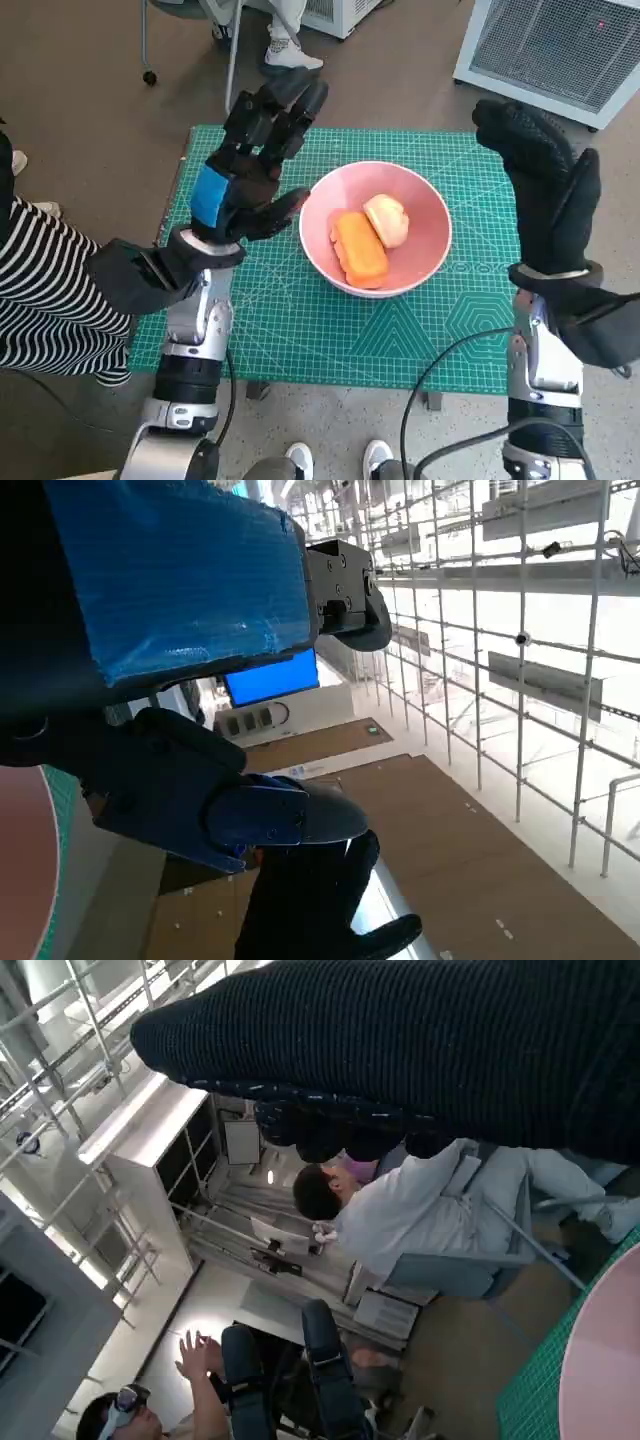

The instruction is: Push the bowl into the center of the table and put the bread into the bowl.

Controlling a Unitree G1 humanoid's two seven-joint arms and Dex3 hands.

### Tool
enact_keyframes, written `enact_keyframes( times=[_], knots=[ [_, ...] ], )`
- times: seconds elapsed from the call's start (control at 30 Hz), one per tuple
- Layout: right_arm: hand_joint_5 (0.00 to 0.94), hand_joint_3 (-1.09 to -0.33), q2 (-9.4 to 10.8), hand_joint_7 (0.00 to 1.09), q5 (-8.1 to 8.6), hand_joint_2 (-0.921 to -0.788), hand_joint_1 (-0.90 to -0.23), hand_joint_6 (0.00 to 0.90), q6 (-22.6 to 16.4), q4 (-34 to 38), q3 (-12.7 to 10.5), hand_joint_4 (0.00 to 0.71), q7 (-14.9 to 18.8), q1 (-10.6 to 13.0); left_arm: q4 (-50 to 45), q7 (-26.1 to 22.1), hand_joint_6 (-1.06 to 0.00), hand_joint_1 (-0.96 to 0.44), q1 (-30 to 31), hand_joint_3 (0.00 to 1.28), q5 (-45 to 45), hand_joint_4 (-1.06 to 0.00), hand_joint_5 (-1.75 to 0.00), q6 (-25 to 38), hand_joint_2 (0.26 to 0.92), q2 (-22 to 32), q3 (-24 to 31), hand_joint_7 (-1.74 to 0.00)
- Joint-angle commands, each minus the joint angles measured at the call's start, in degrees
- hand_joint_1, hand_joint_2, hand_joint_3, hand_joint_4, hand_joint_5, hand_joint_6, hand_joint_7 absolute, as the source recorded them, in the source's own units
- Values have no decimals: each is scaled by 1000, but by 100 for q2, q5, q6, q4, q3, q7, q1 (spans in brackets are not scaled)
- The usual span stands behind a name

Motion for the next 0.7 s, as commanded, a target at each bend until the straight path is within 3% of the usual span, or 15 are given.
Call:
enact_keyframes(
  times=[0.03,0.7],
  knots=[
    [3,-684,29,541,23,-921,-786,78,25,128,7,185,54,62,-59,-21,1,-611,-2,331,30,-100,-170,-99,921,-19,-3,-601],
    [2,-684,6,533,2,-921,-788,77,-138,264,9,185,117,75,-25,-171,1,-566,89,317,-39,-80,-206,-173,915,-29,8,-601]
  ],
)
